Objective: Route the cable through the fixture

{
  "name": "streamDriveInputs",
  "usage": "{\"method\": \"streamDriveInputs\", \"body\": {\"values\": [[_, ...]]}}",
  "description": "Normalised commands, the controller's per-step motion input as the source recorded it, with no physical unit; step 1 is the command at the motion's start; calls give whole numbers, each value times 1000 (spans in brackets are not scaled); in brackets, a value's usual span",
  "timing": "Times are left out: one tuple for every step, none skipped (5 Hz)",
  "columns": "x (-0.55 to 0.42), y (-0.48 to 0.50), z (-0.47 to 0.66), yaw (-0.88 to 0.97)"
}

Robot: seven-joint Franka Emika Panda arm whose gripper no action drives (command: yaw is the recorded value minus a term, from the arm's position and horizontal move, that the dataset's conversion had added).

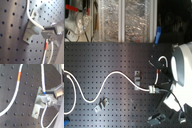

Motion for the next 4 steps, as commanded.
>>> {"method": "streamDriveInputs", "body": {"values": [[3, 4, 246, -6], [-92, 67, 197, 0], [-172, 123, 229, 0], [-121, 92, 303, -17]]}}
